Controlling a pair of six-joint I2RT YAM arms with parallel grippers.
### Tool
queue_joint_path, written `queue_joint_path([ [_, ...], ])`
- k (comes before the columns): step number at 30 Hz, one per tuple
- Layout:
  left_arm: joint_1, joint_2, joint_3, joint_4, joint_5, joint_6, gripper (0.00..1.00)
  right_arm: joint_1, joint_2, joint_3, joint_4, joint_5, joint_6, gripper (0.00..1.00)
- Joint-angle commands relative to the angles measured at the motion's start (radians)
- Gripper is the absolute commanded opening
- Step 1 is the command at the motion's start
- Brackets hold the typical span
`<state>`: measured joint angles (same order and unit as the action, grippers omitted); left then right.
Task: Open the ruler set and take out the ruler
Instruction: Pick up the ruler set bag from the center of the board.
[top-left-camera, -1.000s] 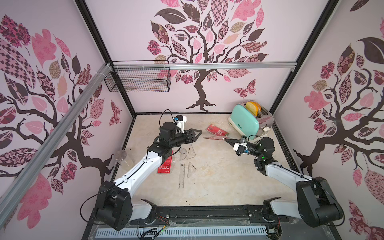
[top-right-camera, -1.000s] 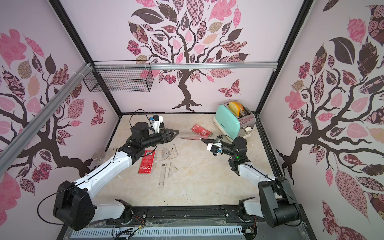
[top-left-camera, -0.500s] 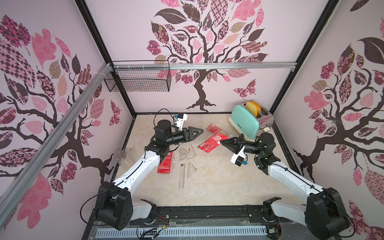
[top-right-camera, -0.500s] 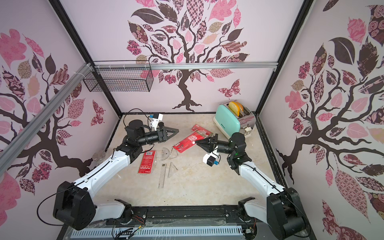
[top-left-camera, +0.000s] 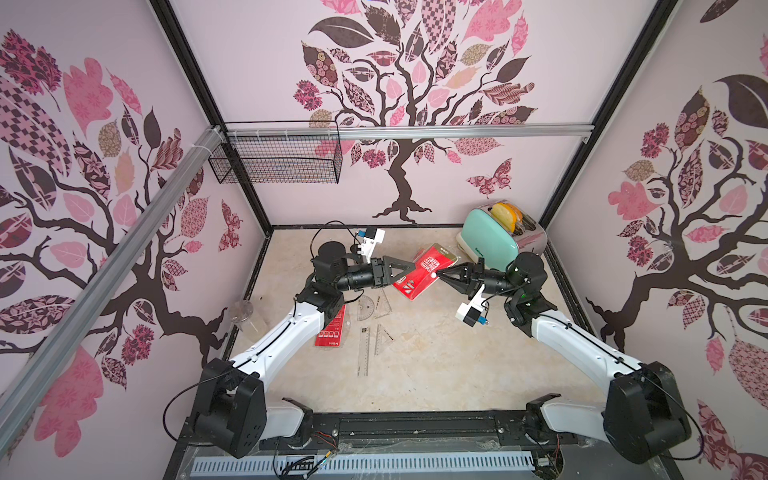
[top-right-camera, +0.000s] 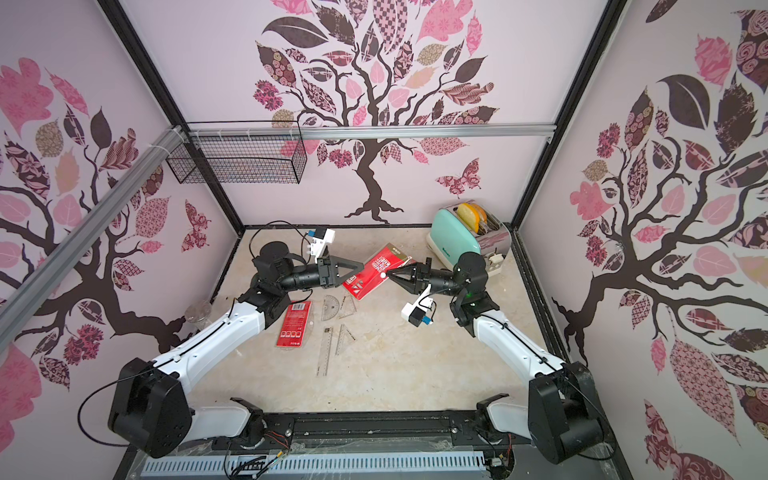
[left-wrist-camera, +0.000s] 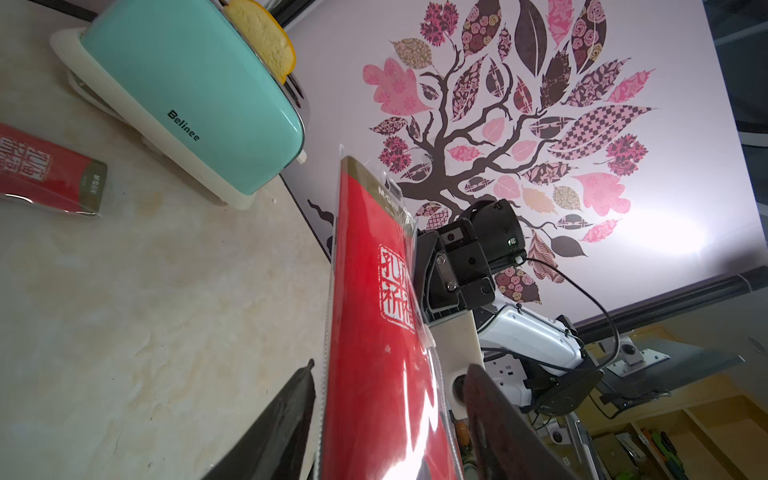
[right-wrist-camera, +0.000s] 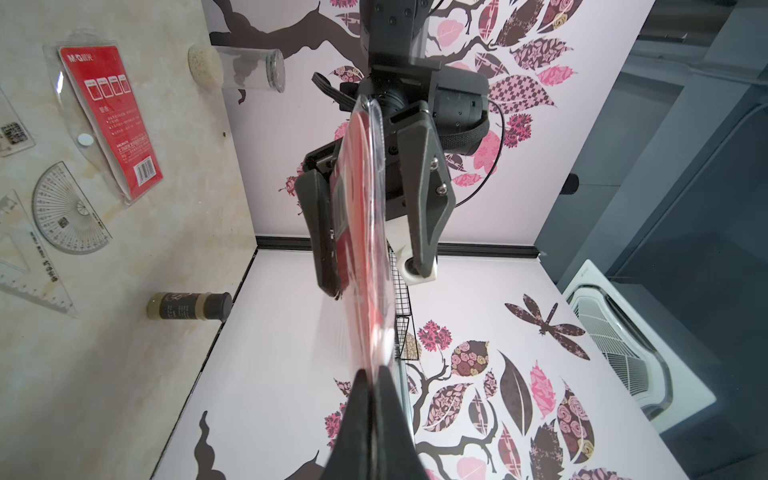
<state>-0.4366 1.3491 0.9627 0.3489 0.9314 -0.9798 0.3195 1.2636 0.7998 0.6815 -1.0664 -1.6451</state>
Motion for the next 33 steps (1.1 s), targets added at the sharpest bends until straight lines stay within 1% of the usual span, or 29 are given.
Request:
queue_joint_path([
  [1, -0.023, 0.022, -0.012, 0.036, 0.026, -0.01, 0.59, 0.004, 0.003, 0.064, -0.054, -0.052, -0.073, 0.0],
  [3, -0.025, 0.028, -0.011, 0.051, 0.027, -0.019, 0.57, 0.003, 0.009, 0.078, -0.087, -0.064, -0.103, 0.0],
  [8, -0.029, 0.036, -0.001, 0.098, 0.038, -0.051, 0.45, 0.004, 0.037, 0.089, -0.115, -0.091, -0.127, 0.0],
  [11, -0.03, 0.037, 0.004, 0.104, 0.041, -0.055, 0.35, 0.004, 0.049, 0.089, -0.124, -0.099, -0.127, 0.0],
  [14, -0.03, 0.032, 0.002, 0.116, 0.044, -0.063, 0.2, 0.004, 0.061, 0.087, -0.114, -0.086, -0.127, 0.0],
  [15, -0.031, 0.03, -0.002, 0.122, 0.044, -0.066, 0.12, 0.003, 0.065, 0.088, -0.113, -0.082, -0.129, 0.0],
  [16, -0.032, 0.028, -0.002, 0.123, 0.042, -0.065, 0.02, 0.004, 0.068, 0.09, -0.106, -0.082, -0.127, 0.0],
  [17, -0.032, 0.027, -0.004, 0.125, 0.04, -0.067, 0.0, 0.006, 0.071, 0.09, -0.1, -0.081, -0.126, 0.0],
  [21, -0.032, 0.024, -0.01, 0.145, 0.038, -0.078, 0.0, 0.004, 0.085, 0.079, -0.028, -0.083, -0.089, 0.1],
  [23, -0.031, 0.019, -0.012, 0.153, 0.034, -0.084, 0.0, 0.004, 0.091, 0.076, 0.005, -0.081, -0.063, 0.18],
  [25, -0.029, 0.014, -0.011, 0.154, 0.027, -0.086, 0.0, 0.004, 0.095, 0.074, 0.032, -0.077, -0.027, 0.27],
  [26, -0.028, 0.011, -0.013, 0.156, 0.023, -0.085, 0.0, 0.003, 0.097, 0.076, 0.041, -0.073, -0.013, 0.34],
  [27, -0.023, 0.007, -0.013, 0.157, 0.018, -0.087, 0.0, 0.005, 0.097, 0.078, 0.047, -0.068, 0.003, 0.73],
  [28, -0.02, 0.003, -0.014, 0.159, 0.014, -0.088, 0.0, 0.004, 0.095, 0.079, 0.049, -0.064, 0.018, 0.99],
  [31, 0.002, -0.018, -0.024, 0.157, -0.02, -0.084, 0.0, 0.006, 0.088, 0.081, 0.085, -0.016, 0.115, 0.99],
  [33, 0.022, -0.038, -0.028, 0.124, -0.058, -0.053, 0.0, 0.006, 0.079, 0.073, 0.147, 0.027, 0.233, 0.99],
])
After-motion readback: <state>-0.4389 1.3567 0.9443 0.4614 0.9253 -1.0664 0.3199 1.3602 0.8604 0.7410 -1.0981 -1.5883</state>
